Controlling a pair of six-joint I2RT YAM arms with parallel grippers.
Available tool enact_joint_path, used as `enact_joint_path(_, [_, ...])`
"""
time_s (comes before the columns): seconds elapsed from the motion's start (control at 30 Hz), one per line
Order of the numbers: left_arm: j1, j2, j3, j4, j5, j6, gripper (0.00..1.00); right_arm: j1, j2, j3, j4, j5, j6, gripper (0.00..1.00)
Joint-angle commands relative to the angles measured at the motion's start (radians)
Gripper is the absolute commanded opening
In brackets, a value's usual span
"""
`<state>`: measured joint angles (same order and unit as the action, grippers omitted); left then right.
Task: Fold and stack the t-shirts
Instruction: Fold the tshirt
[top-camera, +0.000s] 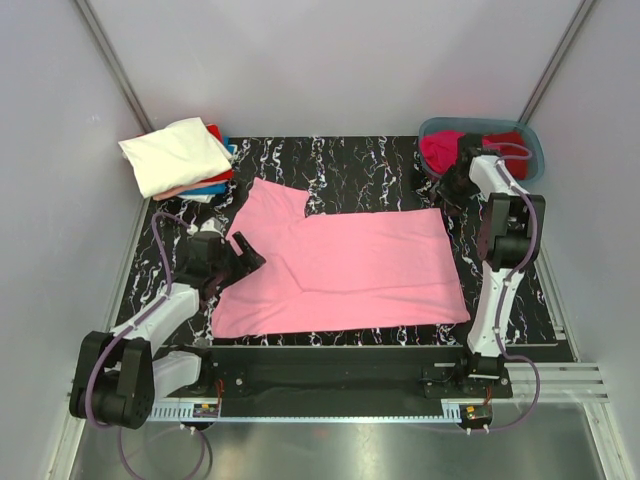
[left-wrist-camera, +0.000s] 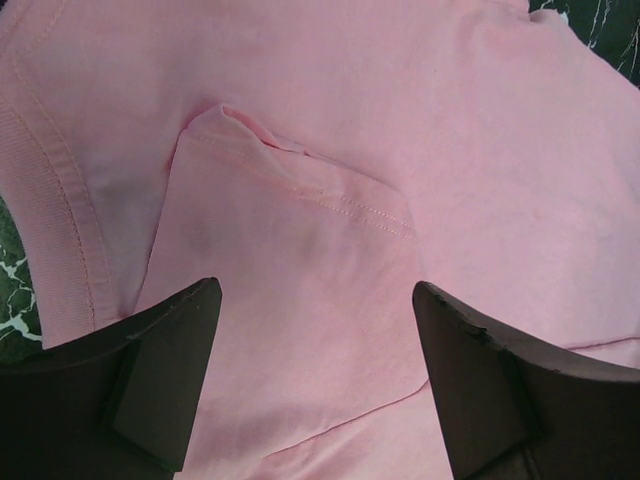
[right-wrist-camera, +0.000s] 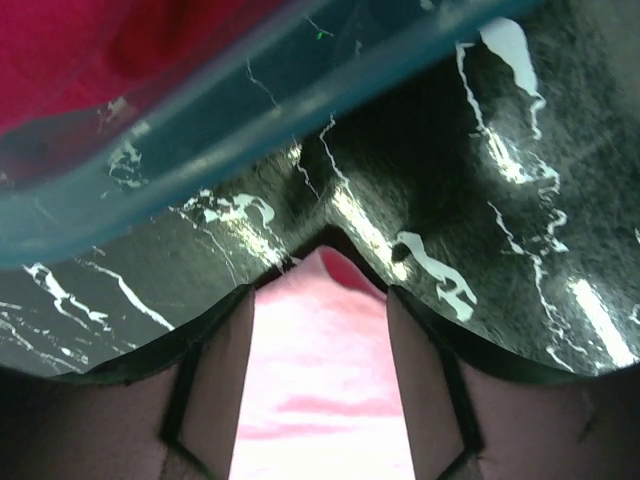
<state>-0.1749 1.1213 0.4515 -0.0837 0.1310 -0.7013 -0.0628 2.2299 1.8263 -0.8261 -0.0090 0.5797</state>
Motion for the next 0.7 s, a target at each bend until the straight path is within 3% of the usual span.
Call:
enact_joint_path(0.0, [-0.003, -0.006, -0.002, 0.081, -0.008, 0.005, 0.82, 0.014, 0.045, 0.070, -0.016, 0.046, -0.009, 0.61])
enact_joint_path(0.23, [-0.003, 0.006, -0.002, 0.081, -0.007, 0.005, 0.82, 0.043, 0.079, 0.071, 0.001, 0.046, -0.004, 0.47])
enact_joint_path(0.37, [-0.003, 0.006, 0.013, 0.081, -0.024, 0.005, 0.82, 0.044, 0.079, 0.056, 0.007, 0.044, -0.017, 0.22])
enact_joint_path(0.43, [-0.003, 0.011, 0.038, 0.032, -0.053, 0.005, 0.79, 0.044, 0.068, 0.041, 0.013, 0.049, -0.027, 0.15])
enact_joint_path(0.53, [-0.003, 0.055, 0.156, -0.079, -0.155, 0.022, 0.76, 0.044, 0.048, 0.018, 0.019, 0.064, -0.035, 0.05])
enact_joint_path(0.67, [-0.002, 0.214, 0.485, -0.211, -0.246, 0.085, 0.75, 0.044, 0.007, -0.030, 0.036, 0.092, -0.044, 0.00])
